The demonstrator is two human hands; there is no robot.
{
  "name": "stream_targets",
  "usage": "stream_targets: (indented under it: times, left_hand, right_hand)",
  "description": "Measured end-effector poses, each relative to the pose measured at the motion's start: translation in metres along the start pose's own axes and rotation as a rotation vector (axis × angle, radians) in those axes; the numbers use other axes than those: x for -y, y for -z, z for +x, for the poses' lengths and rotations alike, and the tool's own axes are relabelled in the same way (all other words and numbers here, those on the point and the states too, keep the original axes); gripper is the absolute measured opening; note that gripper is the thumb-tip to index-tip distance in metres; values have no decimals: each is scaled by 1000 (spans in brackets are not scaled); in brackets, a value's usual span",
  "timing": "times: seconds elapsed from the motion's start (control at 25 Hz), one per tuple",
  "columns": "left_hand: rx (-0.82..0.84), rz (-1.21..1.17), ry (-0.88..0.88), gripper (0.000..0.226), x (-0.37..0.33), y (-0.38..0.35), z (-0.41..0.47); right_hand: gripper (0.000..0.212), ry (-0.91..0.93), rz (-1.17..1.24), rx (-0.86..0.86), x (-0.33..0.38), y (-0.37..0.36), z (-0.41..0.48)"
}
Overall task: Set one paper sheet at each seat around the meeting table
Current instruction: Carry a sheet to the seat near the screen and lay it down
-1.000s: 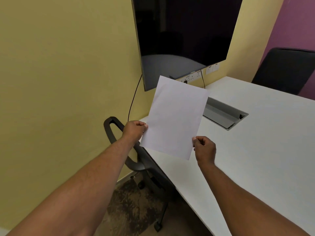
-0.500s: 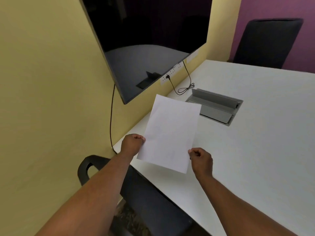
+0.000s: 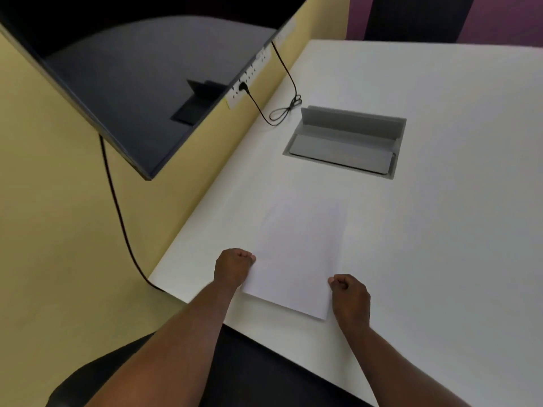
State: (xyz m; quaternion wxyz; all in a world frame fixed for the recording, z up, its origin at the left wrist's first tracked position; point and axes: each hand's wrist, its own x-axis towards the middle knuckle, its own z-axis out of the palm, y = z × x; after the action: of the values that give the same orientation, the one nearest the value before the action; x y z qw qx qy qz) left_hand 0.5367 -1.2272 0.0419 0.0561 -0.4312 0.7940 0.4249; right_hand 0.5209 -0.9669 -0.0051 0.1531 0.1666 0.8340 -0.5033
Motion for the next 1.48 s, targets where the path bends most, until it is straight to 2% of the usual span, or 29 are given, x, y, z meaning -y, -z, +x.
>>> stream_targets:
  times: [0.28, 0.68, 0.92, 1.24, 1.48]
  left_hand:
    - [53, 147, 28, 8, 18, -35, 25]
    - [39, 288, 39, 7, 26, -47, 27]
    - [7, 303, 42, 4, 35, -47, 24]
    - [-35, 330, 10, 12, 40, -54, 21]
    - [-18, 350, -7, 11, 40, -52, 21]
  right_hand:
    - [12, -147, -182, -31, -24, -12, 3]
    - [22, -169, -323, -55, -25, -23, 3]
    - [23, -153, -326, -53, -31, -22, -4]
    - [24, -148, -302, -56, -43, -23, -16]
    - [26, -160, -266, -69, -45, -22, -14]
